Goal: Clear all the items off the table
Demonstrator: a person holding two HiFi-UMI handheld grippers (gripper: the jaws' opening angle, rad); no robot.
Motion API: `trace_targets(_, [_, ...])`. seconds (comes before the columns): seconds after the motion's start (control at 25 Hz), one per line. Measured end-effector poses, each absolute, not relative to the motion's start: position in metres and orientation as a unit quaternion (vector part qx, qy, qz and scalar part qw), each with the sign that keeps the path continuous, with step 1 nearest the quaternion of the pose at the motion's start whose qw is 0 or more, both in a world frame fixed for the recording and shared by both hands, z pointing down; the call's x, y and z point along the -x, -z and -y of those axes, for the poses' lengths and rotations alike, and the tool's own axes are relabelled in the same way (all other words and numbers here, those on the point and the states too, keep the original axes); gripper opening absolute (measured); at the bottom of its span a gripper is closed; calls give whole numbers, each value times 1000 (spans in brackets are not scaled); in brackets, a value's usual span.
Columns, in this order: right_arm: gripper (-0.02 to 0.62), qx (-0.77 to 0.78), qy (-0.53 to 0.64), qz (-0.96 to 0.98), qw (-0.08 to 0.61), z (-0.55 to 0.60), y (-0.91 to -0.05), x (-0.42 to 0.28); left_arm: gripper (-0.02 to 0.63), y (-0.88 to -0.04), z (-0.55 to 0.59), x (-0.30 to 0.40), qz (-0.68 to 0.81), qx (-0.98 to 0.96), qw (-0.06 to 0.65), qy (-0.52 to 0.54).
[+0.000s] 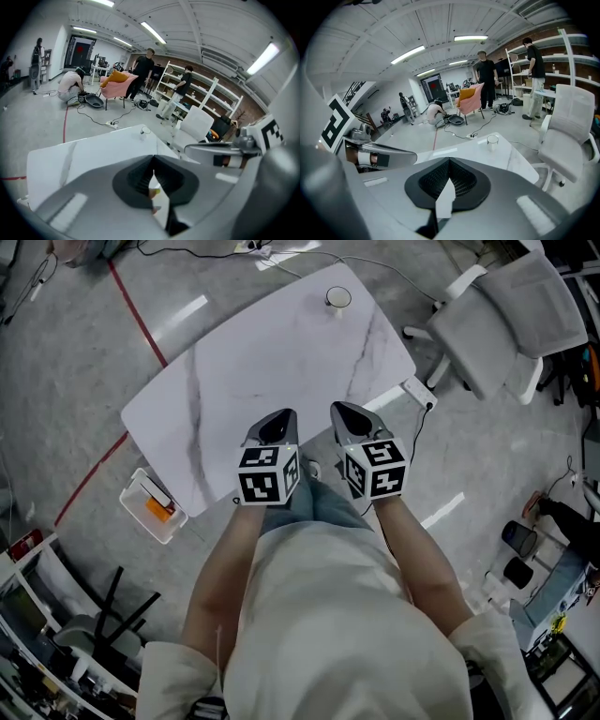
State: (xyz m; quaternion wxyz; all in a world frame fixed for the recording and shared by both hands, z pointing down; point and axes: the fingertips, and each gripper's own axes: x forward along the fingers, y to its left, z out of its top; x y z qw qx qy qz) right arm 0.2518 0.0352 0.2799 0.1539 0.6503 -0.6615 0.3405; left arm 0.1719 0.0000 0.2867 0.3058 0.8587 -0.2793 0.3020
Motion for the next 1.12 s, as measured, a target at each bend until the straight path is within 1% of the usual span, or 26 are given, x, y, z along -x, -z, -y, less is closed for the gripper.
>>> trace_targets(0.56, [-2, -665, -347, 642, 162, 29, -293, -270, 9, -295, 79, -197, 262, -863, 302, -309])
trace_targets(0.84, [-2, -681, -354, 623, 152, 56, -311, -283, 9, -310, 104, -210, 245, -869, 297, -312])
trace_targets(1.12, [-2, -690, -359, 608, 159, 75, -332, -304, 9, -332, 113, -221, 239, -863, 313, -316])
